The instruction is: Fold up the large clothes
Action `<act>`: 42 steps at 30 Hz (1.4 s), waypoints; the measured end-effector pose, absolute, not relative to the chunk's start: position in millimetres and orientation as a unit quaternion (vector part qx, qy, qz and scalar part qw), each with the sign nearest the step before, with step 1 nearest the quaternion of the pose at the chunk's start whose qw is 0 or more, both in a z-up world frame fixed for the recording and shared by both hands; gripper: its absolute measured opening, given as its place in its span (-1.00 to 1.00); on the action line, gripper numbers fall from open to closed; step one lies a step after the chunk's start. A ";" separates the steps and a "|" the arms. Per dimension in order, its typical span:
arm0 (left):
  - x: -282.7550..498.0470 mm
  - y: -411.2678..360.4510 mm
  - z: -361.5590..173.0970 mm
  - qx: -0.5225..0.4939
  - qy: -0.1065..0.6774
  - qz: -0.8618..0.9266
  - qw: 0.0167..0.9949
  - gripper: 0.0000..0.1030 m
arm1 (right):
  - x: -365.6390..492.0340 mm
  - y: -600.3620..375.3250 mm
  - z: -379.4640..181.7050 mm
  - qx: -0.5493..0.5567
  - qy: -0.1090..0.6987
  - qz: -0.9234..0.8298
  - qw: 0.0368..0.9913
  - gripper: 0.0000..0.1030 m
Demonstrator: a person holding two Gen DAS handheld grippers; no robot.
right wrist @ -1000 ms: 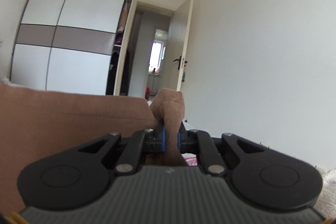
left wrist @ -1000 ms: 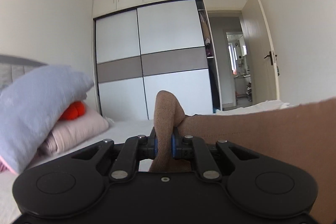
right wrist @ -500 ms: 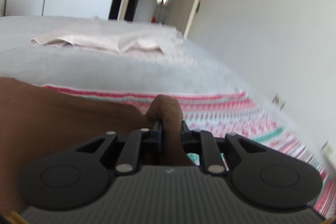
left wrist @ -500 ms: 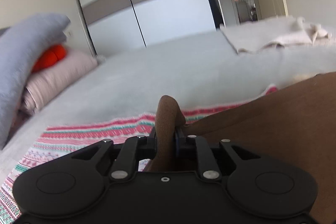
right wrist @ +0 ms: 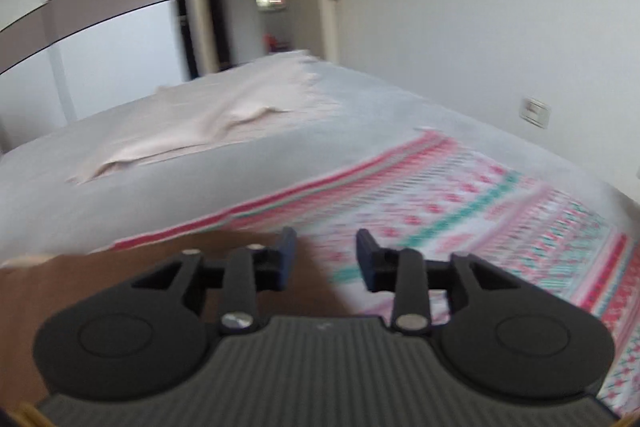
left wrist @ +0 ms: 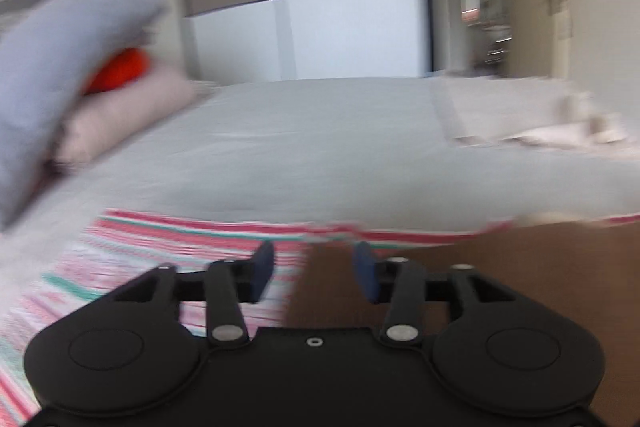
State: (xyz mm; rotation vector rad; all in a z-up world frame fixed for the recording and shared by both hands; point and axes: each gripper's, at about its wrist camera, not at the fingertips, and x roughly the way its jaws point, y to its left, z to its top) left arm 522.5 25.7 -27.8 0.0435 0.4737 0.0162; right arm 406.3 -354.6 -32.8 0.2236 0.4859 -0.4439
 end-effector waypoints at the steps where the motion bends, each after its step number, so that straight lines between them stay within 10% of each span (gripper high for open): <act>1: 520.6 13.3 -27.4 0.011 0.235 -0.023 0.972 0.09 | 413.5 -333.2 -28.6 0.097 0.242 -0.189 0.947 -0.17; 14: 525.4 84.8 -64.4 -0.070 0.304 0.023 0.950 0.11 | 406.4 -374.4 -68.1 0.138 0.299 -0.205 0.922 -0.11; 27: 374.6 -46.1 -40.7 -0.039 0.293 -0.193 0.936 0.14 | 326.5 -200.8 -44.0 0.012 0.313 -0.029 0.949 0.00; 42: 316.7 63.8 -50.5 -0.055 0.290 -0.073 0.953 0.15 | 219.9 -314.5 -48.4 0.086 0.330 -0.165 0.926 0.00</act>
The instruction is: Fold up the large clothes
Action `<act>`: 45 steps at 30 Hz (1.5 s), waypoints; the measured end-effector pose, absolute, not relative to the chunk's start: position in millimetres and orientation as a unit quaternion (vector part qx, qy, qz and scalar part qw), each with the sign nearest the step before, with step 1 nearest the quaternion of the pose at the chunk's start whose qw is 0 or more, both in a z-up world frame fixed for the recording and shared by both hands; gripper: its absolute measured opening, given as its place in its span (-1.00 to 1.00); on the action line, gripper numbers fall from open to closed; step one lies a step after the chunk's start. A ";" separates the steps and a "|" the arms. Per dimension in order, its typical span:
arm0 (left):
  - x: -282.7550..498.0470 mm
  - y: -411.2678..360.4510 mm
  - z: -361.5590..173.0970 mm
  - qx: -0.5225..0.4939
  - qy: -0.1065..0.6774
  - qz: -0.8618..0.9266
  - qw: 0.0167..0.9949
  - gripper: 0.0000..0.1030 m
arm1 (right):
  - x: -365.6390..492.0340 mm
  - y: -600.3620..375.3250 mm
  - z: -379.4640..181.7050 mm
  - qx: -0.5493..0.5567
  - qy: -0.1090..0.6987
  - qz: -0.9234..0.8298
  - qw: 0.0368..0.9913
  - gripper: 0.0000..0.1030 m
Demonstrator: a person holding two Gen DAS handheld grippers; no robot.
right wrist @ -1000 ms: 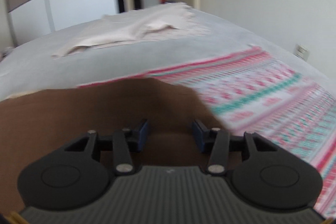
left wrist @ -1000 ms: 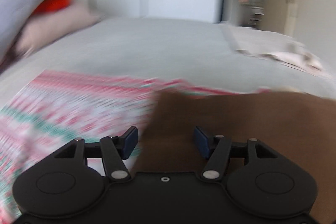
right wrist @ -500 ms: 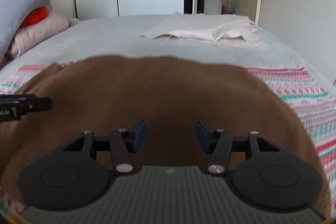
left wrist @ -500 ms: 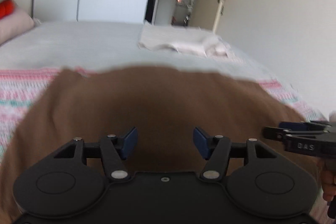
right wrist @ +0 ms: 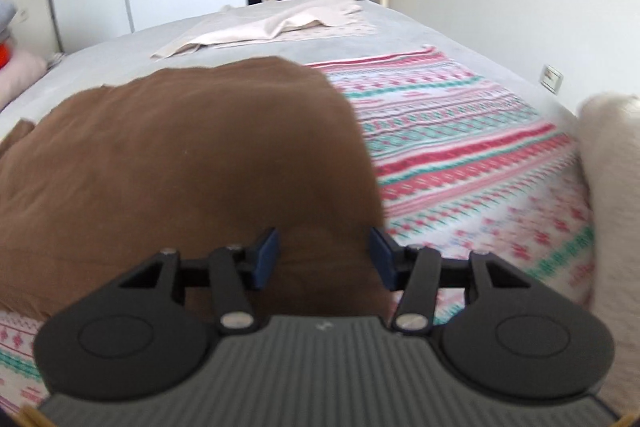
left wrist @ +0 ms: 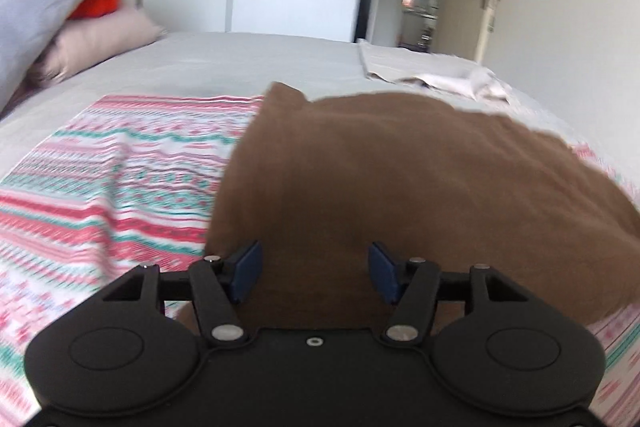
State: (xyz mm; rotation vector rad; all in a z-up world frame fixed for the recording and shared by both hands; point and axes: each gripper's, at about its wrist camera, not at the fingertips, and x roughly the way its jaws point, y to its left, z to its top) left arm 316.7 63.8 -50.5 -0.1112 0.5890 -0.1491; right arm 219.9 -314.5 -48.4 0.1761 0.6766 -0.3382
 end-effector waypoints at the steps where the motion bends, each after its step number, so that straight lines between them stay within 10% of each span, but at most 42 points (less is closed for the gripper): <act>1: 312.4 67.9 -42.9 -0.075 0.293 -0.068 0.951 0.15 | 215.8 -314.6 -43.0 0.094 0.330 -0.168 0.924 0.00; 6: 294.3 92.7 -23.1 -0.226 0.330 -0.075 0.913 0.74 | 200.9 -301.9 -13.7 0.122 0.321 -0.117 0.932 0.12; 11: 280.7 97.5 -27.0 -0.325 0.369 -0.069 0.868 0.90 | 197.9 -269.9 3.2 0.083 0.308 -0.092 0.943 0.57; 33: 293.4 76.3 -101.3 -0.475 0.271 -0.033 0.837 0.87 | 213.5 -203.8 -40.9 0.118 0.248 -0.015 0.961 0.69; 39: 293.3 59.2 -99.6 -0.441 0.234 0.064 0.864 0.43 | 220.3 -183.9 -36.9 0.118 0.211 -0.009 0.970 0.60; 45: 295.4 52.4 -108.1 -0.414 0.205 0.101 0.881 -0.16 | 226.0 -165.2 -38.1 0.126 0.196 0.031 0.972 -0.05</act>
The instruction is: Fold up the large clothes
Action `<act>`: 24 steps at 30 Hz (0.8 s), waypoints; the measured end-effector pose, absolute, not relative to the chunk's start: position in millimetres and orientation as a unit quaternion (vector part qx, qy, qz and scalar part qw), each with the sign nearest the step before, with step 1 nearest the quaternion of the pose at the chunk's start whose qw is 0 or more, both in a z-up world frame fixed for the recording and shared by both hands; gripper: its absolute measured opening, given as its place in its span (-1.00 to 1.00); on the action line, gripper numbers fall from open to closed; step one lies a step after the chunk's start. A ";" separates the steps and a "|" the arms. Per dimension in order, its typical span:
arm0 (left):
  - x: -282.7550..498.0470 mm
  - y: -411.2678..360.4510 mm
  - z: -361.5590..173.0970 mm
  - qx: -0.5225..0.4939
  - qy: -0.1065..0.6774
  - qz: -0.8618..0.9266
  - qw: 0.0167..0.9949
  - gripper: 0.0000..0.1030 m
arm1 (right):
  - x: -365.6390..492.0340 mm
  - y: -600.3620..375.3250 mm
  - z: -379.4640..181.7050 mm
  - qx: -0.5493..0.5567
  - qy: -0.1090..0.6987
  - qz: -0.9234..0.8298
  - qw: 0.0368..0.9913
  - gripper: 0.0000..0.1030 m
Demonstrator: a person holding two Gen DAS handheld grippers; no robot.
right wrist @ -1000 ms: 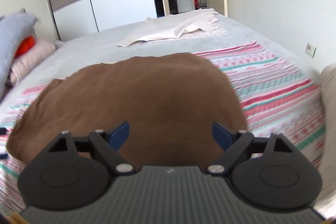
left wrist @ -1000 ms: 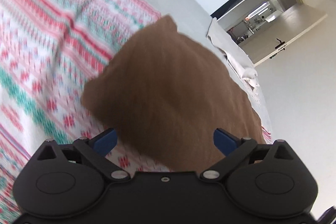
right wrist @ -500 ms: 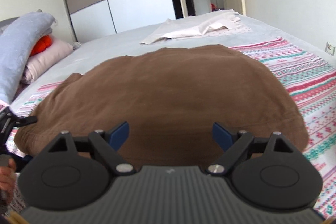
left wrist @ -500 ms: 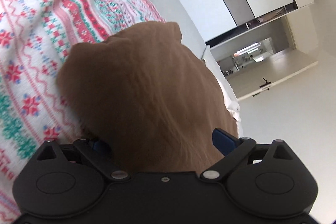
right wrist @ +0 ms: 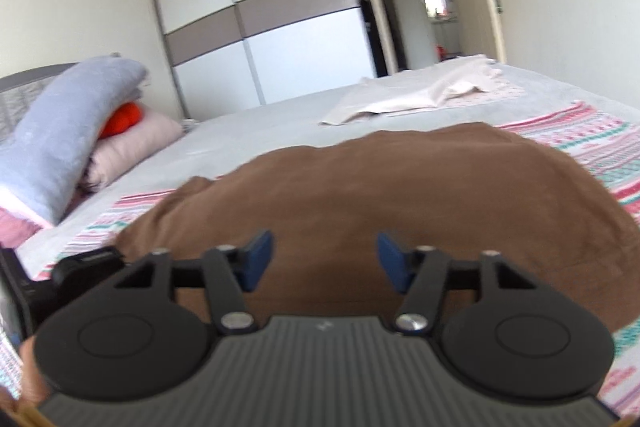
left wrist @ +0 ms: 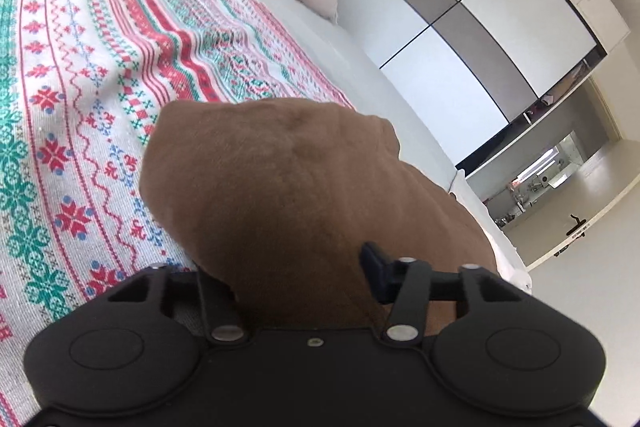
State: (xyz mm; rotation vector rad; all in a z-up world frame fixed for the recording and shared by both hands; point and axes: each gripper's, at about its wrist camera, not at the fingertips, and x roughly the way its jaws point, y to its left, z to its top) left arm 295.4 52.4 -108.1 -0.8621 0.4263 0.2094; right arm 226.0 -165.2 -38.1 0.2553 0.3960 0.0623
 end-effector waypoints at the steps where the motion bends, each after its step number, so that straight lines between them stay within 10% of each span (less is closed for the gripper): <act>1: 294.7 52.5 -107.3 -0.413 0.198 0.100 0.883 -0.26 | 230.0 -161.8 -39.5 0.126 0.206 0.045 0.969 -0.21; 10: 288.2 30.3 -51.5 -0.343 0.106 0.012 0.933 -0.54 | 253.3 -171.1 -77.5 0.196 0.304 0.080 0.929 -0.47; 24: 290.7 -127.5 33.6 -0.130 0.033 -0.249 0.959 -0.55 | 228.8 -273.6 -55.5 0.407 0.248 0.064 0.877 -0.34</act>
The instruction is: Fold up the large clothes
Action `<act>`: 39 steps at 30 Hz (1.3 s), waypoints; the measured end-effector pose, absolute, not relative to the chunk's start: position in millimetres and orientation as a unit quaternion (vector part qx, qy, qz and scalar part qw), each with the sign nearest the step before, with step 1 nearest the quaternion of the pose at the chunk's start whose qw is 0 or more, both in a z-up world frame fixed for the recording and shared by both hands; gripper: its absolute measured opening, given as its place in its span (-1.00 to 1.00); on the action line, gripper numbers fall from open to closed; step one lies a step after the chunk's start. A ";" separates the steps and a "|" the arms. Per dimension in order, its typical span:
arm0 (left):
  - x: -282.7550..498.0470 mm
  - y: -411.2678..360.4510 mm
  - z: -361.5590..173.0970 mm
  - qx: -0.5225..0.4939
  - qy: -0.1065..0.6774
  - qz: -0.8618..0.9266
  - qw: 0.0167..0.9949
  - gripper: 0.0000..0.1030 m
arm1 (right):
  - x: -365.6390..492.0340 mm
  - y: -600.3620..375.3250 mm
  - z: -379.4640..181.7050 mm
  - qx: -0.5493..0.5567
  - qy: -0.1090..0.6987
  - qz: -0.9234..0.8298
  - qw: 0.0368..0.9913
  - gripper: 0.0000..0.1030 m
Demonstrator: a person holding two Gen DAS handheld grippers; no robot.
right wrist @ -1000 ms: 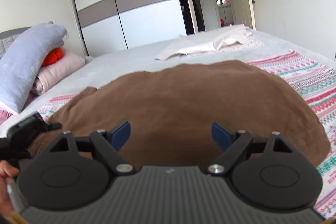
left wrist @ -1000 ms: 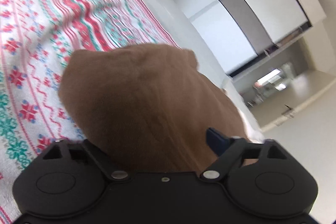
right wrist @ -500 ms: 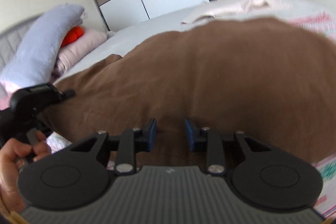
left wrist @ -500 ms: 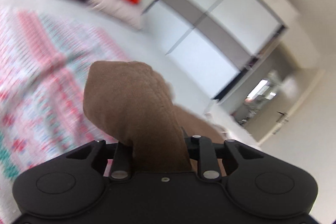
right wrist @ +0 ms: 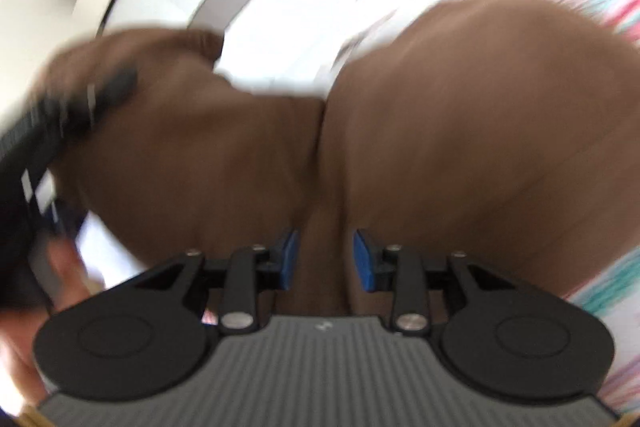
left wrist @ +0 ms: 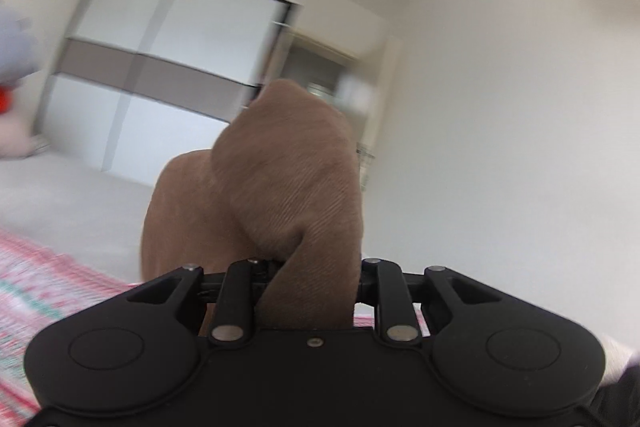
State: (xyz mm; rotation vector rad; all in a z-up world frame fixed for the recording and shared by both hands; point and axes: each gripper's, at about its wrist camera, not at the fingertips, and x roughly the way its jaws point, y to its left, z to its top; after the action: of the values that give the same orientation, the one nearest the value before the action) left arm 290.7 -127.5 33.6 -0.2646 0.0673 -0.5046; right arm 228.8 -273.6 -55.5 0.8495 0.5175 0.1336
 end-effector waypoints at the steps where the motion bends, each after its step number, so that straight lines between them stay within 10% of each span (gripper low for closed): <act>1: 291.3 -140.3 32.1 -0.115 0.037 -0.264 0.957 -0.55 | 221.3 -290.5 -51.2 0.428 0.232 0.046 0.872 -0.21; 14: 276.1 -233.4 -91.2 0.198 0.120 -0.372 0.899 -0.49 | 163.2 -414.4 -72.4 0.573 0.160 -0.066 0.801 -0.08; 31: 260.3 -92.1 -8.3 -0.016 0.225 -0.494 0.840 0.95 | 217.8 -430.7 -59.1 0.577 0.207 0.056 0.788 0.97; 39: 328.9 -19.1 -9.6 -0.134 0.302 -0.358 0.873 1.00 | 317.8 -433.1 -34.6 0.471 0.353 0.144 0.795 0.99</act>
State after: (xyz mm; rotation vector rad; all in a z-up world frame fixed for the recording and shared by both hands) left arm 328.9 -19.1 -9.6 -0.2799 0.6302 -0.7477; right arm 317.8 -433.1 -34.6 1.0131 0.7582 0.3098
